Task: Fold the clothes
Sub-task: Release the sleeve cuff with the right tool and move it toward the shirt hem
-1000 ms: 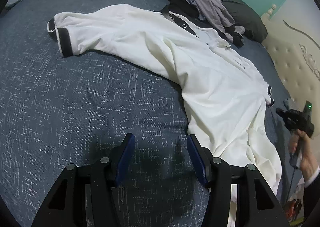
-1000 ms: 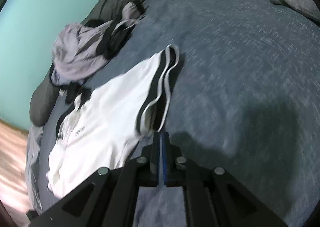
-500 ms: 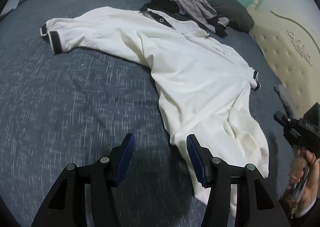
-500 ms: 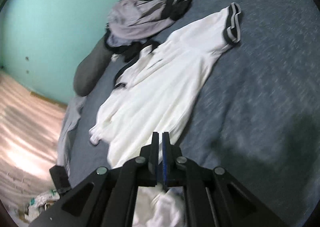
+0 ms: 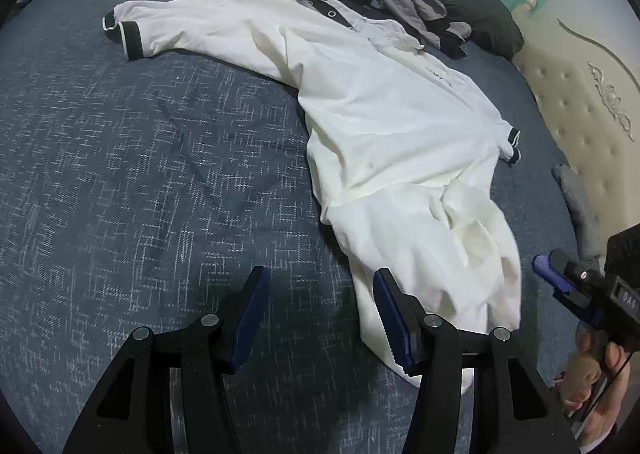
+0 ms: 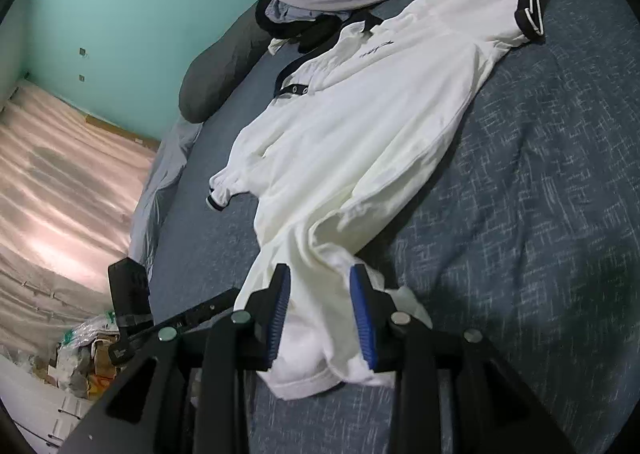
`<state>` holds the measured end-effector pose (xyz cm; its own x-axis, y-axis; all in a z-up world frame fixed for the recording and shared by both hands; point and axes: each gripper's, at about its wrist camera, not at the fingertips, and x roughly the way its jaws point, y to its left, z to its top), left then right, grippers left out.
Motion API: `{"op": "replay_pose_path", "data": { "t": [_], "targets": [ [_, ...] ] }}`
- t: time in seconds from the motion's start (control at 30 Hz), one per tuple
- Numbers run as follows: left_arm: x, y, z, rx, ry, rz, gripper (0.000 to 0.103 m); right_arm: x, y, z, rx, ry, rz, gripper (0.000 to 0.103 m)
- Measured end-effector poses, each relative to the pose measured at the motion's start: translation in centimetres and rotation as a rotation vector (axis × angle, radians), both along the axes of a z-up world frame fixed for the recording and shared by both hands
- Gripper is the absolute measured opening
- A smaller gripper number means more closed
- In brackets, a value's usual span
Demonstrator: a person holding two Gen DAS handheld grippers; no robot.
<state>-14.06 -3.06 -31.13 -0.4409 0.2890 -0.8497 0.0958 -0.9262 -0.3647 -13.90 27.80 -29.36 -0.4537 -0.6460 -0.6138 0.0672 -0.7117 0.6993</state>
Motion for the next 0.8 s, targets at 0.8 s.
{"op": "replay_pose_path", "data": {
  "t": [0.8],
  "targets": [
    [1.3,-1.7,2.5,0.053,0.028,0.017,0.058,-0.6,-1.6,0.9,0.187,-0.063,0.129,0.001]
  ]
}}
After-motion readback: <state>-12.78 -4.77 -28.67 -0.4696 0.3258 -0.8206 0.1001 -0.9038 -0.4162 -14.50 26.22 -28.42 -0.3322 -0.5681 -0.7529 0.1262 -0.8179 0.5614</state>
